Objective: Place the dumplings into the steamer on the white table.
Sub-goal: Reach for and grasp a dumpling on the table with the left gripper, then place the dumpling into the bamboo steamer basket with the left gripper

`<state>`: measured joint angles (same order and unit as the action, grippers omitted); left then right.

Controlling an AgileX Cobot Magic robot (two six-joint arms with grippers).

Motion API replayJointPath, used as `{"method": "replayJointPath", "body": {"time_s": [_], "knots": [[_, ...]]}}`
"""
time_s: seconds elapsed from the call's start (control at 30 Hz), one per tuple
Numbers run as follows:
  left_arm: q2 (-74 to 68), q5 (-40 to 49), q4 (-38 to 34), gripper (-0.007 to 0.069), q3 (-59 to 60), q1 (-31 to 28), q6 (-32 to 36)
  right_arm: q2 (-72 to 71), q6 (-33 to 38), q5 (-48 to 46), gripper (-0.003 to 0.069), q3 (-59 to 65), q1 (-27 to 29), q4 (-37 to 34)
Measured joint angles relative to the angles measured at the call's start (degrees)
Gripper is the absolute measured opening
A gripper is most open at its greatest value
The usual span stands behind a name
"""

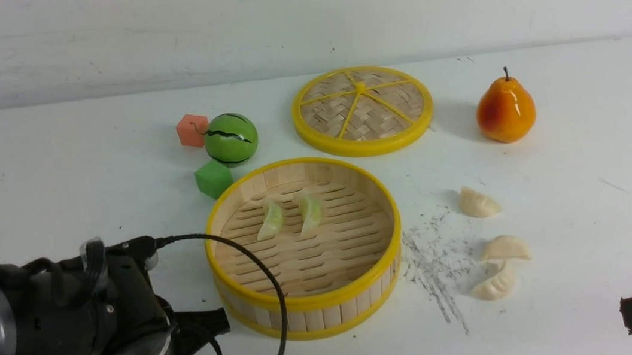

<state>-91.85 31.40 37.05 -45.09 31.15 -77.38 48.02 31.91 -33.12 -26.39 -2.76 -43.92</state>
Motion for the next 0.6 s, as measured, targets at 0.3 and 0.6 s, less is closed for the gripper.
{"method": "replayJointPath", "body": {"time_s": [0.3,0.6], "knots": [[9.97,0.71,-10.13,0.0176,-11.86,0.0,16.53,0.0,0.0,0.32,0.0138,0.0,0.0,0.0],[-8.4,5.36,-33.9,0.0176,-36.98,0.0,43.16,0.68,0.0,1.08,0.0136,0.0,0.0,-0.17]]}}
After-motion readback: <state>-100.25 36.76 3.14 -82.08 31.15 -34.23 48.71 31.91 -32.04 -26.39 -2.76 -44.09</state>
